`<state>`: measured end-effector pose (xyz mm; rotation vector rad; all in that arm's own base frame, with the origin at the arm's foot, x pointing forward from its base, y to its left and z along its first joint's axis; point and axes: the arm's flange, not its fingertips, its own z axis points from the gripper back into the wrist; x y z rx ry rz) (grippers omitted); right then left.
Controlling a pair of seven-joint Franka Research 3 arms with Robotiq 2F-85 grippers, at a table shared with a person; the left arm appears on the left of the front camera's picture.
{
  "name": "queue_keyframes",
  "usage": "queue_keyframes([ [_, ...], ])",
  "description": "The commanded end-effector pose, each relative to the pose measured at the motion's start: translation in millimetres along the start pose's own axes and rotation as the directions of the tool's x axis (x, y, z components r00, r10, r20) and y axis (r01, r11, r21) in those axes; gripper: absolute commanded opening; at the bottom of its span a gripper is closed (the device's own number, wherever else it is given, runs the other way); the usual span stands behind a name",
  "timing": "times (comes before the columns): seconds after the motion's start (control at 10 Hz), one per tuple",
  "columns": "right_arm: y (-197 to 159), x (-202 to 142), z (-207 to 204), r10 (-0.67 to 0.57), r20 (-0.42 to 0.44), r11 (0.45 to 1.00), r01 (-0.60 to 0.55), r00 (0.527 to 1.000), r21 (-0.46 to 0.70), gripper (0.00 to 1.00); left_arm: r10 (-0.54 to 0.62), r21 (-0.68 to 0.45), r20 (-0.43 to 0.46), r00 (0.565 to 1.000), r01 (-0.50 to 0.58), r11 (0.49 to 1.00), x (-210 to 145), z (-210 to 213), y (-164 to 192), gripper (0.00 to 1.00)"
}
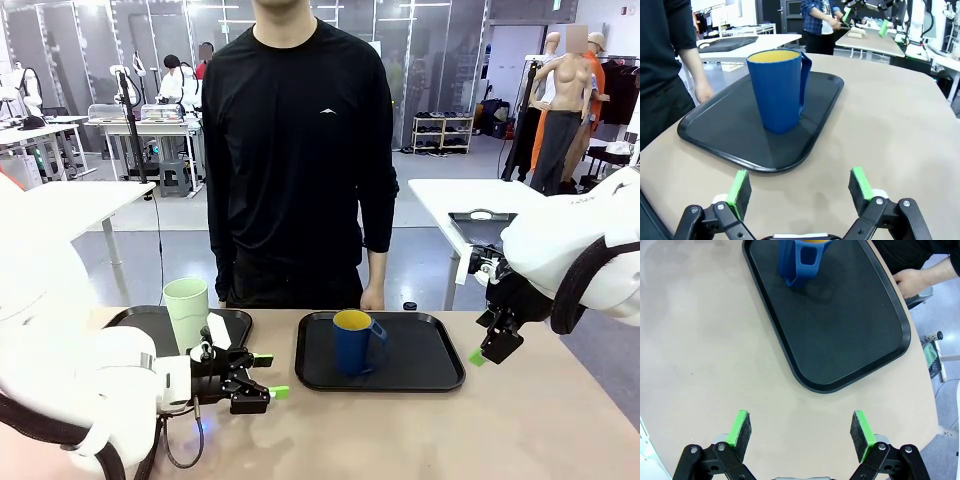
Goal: Sort and store the cups by type.
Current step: Pick up the Handle plastic cup and place it into the empty Flat Tray.
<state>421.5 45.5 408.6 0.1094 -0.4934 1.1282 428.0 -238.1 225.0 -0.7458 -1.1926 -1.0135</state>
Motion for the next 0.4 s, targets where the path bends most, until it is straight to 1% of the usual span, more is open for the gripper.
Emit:
queue_keyframes([
  [0.0, -0.5, 0.6, 0.2, -0.004, -0.001, 1.0, 0.004, 1.0, -0.01, 1.0, -0.019, 0.005, 0.004, 1.0, 0.019, 1.0, -0.1, -0.8, 0.5, 1.0],
  [0.3, -0.5, 0.6, 0.2, -0.004, -0.001, 1.0, 0.004, 1.0, -0.01, 1.0, -0.019, 0.005, 0.004, 1.0, 0.019, 1.0, -0.1, -0.8, 0.5, 1.0],
])
